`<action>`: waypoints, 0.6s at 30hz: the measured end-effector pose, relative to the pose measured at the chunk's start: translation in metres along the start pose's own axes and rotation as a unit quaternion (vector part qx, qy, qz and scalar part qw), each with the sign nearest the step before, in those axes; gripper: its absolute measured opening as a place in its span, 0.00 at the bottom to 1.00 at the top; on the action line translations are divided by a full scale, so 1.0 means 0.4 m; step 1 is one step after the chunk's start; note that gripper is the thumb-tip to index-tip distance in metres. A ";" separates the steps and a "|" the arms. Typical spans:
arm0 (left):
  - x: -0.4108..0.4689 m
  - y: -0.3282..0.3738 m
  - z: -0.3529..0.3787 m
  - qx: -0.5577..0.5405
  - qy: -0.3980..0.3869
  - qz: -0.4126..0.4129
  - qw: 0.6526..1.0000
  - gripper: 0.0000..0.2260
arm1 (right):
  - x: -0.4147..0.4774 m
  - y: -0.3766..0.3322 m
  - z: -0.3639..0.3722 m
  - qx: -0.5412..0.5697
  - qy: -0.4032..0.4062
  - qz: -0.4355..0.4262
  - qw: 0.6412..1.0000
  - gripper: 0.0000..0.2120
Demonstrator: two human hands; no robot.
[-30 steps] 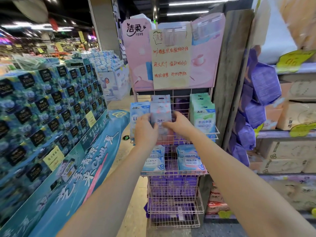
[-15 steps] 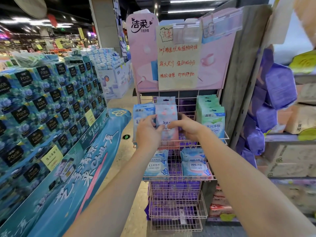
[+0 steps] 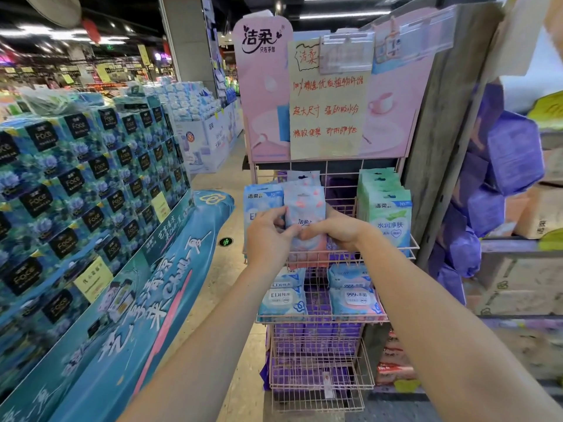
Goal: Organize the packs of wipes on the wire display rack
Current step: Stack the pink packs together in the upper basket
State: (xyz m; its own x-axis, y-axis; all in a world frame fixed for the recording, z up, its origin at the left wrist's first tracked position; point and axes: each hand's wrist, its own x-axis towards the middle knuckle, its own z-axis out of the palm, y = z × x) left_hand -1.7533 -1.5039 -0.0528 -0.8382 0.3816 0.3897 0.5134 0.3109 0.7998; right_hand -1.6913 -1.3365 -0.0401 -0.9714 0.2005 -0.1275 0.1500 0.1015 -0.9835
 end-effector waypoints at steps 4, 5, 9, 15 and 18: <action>0.005 0.000 -0.014 -0.042 -0.018 -0.018 0.999 0.16 | -0.005 -0.001 0.005 -0.008 0.058 -0.016 0.998 0.54; 0.007 0.002 -0.018 -0.045 -0.020 -0.012 0.999 0.16 | -0.006 0.000 0.005 -0.006 0.066 -0.023 0.998 0.55; 0.024 0.038 -0.022 -0.050 0.002 -0.001 0.999 0.25 | -0.012 -0.007 -0.009 0.019 0.103 -0.062 0.993 0.52; 0.060 0.066 -0.009 -0.210 -0.048 -0.022 0.976 0.42 | -0.051 -0.036 -0.041 0.053 0.140 -0.125 0.981 0.49; 0.079 0.066 -0.003 -0.234 -0.099 -0.036 0.967 0.51 | -0.077 -0.056 -0.055 0.034 0.158 -0.139 0.977 0.50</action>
State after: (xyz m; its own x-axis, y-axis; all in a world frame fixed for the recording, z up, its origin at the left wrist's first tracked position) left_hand -1.7666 -1.4846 -0.0186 -0.7934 0.5467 0.2677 0.2771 -0.0673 0.9585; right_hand -1.6607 -1.3235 -0.0114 -0.8654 0.4668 0.1820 -0.1348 0.1329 -0.9819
